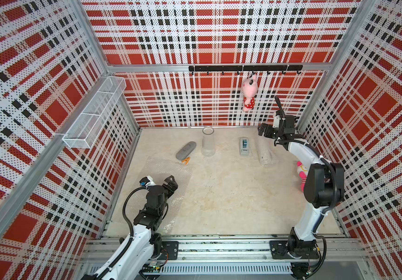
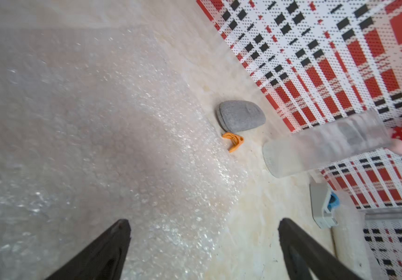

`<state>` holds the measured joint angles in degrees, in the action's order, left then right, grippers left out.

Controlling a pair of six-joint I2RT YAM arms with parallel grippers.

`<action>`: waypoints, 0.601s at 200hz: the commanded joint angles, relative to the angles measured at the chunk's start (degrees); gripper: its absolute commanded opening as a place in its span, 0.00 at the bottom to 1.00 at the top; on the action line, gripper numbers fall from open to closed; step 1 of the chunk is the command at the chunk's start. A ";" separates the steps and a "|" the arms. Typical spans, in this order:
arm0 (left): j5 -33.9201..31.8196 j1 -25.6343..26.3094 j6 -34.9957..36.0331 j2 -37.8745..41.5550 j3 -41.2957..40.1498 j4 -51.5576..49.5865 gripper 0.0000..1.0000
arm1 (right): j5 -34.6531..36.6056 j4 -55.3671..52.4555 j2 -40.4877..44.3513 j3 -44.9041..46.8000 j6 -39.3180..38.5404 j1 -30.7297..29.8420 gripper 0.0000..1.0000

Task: Wrap vases in bubble wrap
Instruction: Move the wrapped vase to the center of the board, then move the bubble wrap to the center of the board.

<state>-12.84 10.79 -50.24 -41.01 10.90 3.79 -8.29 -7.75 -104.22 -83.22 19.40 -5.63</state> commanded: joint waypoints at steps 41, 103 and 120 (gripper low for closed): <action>8.83 -10.38 0.49 -5.65 1.15 -1.15 0.98 | 2.63 24.86 5.81 24.96 9.49 -29.56 0.77; 8.84 -10.73 -1.41 -1.19 -2.11 -0.86 0.98 | -2.70 27.43 -13.10 13.79 17.49 -43.13 0.67; 9.28 -10.76 -2.26 0.00 -3.69 0.34 0.98 | -4.19 28.01 -15.81 12.17 21.06 -43.54 0.64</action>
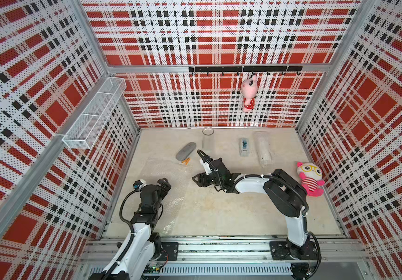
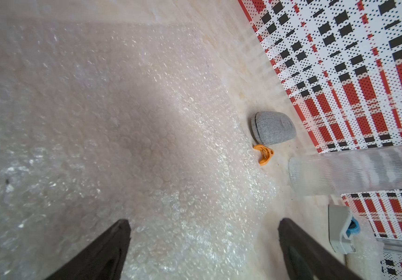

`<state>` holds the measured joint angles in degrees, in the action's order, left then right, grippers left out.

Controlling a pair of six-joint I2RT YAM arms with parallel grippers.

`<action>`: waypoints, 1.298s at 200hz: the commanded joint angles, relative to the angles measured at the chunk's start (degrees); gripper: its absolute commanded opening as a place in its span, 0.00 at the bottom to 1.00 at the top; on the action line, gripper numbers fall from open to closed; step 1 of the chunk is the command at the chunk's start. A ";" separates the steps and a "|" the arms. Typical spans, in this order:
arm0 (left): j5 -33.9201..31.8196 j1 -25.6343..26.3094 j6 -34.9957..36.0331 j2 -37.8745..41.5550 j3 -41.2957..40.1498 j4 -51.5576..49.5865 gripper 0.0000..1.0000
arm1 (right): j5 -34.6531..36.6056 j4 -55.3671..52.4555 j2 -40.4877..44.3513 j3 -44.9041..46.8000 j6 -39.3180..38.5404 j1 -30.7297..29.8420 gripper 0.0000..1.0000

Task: Wrap vases in bubble wrap
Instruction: Move the bubble wrap to the center of the board.

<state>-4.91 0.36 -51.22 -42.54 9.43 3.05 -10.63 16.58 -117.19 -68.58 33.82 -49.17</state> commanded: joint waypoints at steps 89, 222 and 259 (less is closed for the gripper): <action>3.35 -0.31 -2.55 0.73 -3.11 3.45 0.98 | 2.37 -5.23 -14.65 -16.79 12.66 -4.76 0.49; 2.56 -0.36 -0.40 -0.30 -0.70 1.44 0.98 | 11.02 -7.13 -9.26 -14.82 5.47 -4.24 0.35; 3.01 -0.36 -0.79 -2.31 -1.40 3.13 0.98 | 9.35 -10.55 -14.52 -21.52 4.50 -2.60 0.57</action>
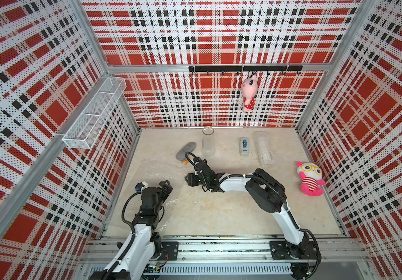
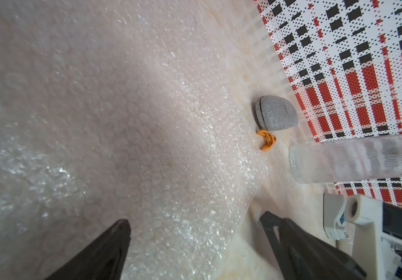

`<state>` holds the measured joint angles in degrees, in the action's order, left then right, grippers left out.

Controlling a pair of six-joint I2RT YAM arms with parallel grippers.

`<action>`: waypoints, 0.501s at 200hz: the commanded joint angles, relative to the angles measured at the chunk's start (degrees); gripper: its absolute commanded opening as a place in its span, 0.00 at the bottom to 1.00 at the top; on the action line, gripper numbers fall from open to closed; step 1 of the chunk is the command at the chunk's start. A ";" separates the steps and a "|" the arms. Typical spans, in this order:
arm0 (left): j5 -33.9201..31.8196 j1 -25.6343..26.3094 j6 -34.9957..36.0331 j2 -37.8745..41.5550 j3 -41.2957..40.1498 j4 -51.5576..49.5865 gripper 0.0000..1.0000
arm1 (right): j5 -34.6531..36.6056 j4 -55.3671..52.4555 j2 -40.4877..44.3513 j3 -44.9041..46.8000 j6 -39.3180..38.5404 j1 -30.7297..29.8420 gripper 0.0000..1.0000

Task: Wrap vases in bubble wrap
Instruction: Move the bubble wrap to the center of the board.

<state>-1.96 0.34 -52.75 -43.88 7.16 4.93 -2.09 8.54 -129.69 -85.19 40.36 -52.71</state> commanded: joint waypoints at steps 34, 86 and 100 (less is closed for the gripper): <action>1.17 -0.16 -0.57 -2.26 -1.37 3.95 0.98 | -3.68 -3.28 -8.56 -11.70 1.61 0.80 0.58; 1.25 1.10 -1.98 -3.88 -3.07 6.90 0.98 | -5.00 -0.37 -10.71 -13.67 7.03 -0.37 0.47; 1.10 1.81 -2.33 -4.75 -3.21 7.67 0.98 | -5.15 -0.10 -11.00 -14.14 7.65 -0.41 0.45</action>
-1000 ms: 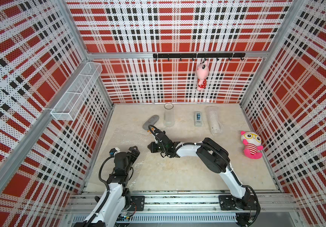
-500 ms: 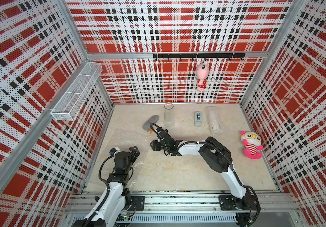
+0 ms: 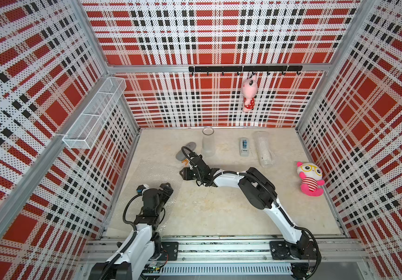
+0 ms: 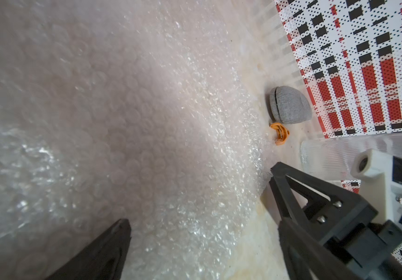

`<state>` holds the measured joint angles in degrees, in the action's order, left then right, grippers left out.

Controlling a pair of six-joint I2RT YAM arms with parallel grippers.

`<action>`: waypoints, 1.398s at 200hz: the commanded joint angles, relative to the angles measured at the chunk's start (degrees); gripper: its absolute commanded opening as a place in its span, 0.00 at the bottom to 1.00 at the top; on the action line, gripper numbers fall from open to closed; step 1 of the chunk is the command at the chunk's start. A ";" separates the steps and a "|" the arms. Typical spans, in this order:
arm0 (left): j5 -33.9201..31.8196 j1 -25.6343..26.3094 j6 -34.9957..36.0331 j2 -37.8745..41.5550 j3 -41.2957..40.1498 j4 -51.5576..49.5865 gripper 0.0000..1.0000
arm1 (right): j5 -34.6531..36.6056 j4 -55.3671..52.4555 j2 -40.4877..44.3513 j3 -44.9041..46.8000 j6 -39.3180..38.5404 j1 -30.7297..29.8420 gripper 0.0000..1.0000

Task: Wrap vases in bubble wrap
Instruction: Move the bubble wrap to the center of the board.

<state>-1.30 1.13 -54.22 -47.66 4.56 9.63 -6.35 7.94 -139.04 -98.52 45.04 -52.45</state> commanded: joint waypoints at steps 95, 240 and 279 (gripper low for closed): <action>0.05 4.24 -0.75 -2.87 1.76 3.00 0.98 | 0.31 0.49 0.87 -0.25 0.14 0.44 0.00; -3.77 17.45 6.23 -14.65 13.96 3.02 0.99 | -16.58 -21.19 30.20 29.09 -30.35 27.45 0.00; -7.70 23.92 5.96 -20.36 17.60 2.78 0.98 | -11.62 -23.71 28.97 25.22 -31.76 28.80 0.00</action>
<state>-5.23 22.81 -49.15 -66.08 20.18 11.73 -20.32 -12.97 -109.86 -70.32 16.78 -23.35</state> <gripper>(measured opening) 0.988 0.043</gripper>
